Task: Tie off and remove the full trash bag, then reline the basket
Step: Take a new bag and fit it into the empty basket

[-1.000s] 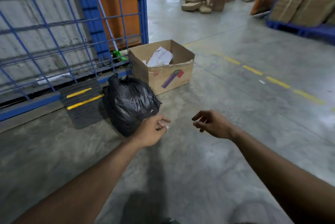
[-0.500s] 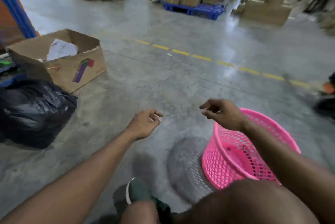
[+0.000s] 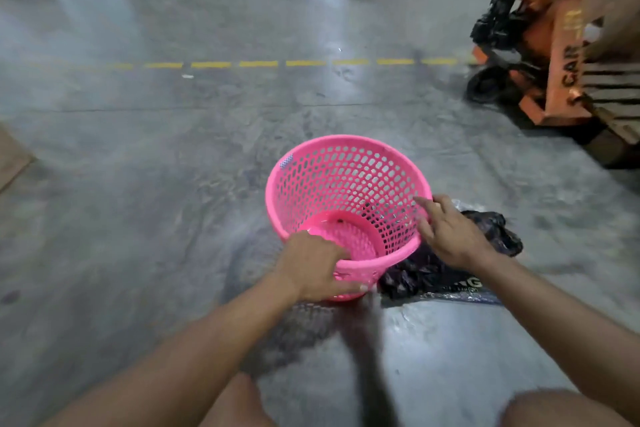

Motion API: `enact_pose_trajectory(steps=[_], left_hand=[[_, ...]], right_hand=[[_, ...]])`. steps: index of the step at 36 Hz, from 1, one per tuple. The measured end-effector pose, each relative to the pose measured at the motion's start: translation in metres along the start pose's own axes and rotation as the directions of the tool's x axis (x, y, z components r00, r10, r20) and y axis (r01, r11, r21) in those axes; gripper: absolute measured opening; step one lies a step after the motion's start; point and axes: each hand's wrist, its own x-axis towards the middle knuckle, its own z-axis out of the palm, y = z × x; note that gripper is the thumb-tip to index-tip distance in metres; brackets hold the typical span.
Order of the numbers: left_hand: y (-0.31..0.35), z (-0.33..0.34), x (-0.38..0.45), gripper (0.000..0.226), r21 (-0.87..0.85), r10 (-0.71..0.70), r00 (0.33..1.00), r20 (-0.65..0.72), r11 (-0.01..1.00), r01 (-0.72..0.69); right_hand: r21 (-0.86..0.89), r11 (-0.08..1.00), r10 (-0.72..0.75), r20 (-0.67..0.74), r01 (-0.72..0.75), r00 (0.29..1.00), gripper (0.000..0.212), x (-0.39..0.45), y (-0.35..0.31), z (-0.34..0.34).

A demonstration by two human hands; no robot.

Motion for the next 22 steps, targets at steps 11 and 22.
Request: enact_pose_trajectory(steps=[11, 22], left_hand=[[-0.009, 0.027, 0.006, 0.046, 0.071, 0.006, 0.982, -0.187, 0.997, 0.007], [-0.004, 0.023, 0.004, 0.036, -0.031, -0.065, 0.993, -0.100, 0.998, 0.063]], right_hand=[[0.004, 0.983, -0.183, -0.139, 0.185, 0.973, 0.068, 0.016, 0.026, 0.013], [0.813, 0.482, 0.736, -0.173, -0.327, 0.655, 0.065, 0.025, 0.194, 0.054]])
